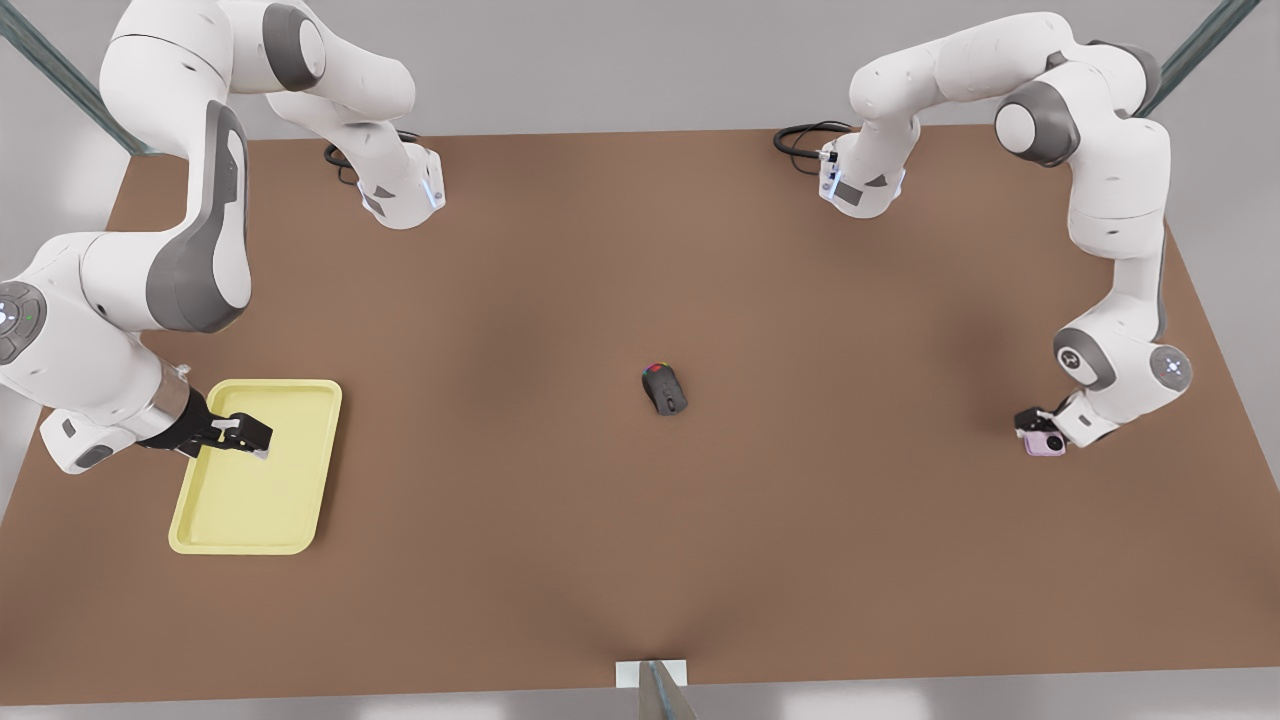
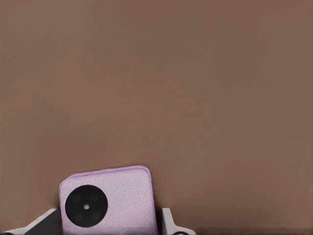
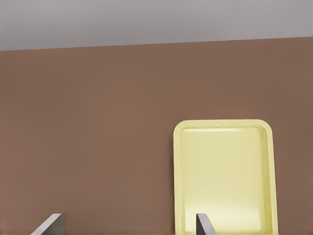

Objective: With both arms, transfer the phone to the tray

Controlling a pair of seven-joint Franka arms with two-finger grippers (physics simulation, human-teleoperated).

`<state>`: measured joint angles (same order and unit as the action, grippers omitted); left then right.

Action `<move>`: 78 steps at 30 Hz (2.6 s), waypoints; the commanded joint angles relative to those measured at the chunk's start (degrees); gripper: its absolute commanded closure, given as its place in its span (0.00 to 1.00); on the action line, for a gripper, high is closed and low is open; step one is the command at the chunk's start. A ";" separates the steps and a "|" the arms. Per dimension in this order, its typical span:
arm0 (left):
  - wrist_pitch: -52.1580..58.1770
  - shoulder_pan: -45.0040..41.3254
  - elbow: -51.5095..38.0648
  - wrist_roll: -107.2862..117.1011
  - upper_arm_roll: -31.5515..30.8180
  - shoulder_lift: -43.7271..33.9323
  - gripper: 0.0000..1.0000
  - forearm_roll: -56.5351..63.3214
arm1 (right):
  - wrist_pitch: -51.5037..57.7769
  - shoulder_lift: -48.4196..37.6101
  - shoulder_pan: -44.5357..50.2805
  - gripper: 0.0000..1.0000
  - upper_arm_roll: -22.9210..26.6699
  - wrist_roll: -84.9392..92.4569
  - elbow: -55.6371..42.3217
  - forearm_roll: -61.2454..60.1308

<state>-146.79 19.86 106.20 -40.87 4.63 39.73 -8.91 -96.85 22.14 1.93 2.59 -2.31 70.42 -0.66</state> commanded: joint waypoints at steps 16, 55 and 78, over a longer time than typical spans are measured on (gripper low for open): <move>0.54 -0.18 0.41 2.29 0.11 -1.06 0.18 0.12 | 0.08 -0.08 0.00 0.00 -0.04 0.03 -0.11 -0.04; 15.57 -68.56 -60.06 100.03 -1.91 26.53 0.21 0.74 | -0.01 -0.08 0.00 0.00 -0.04 0.03 -0.02 -0.04; 25.75 -67.16 -59.18 75.24 -3.93 24.96 0.00 2.49 | 10.36 -6.05 0.53 0.00 -0.39 -0.24 4.81 -0.57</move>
<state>-132.52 -47.88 46.99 35.73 0.65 65.65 -6.52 -87.70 16.53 2.59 2.31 -2.31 74.33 -0.53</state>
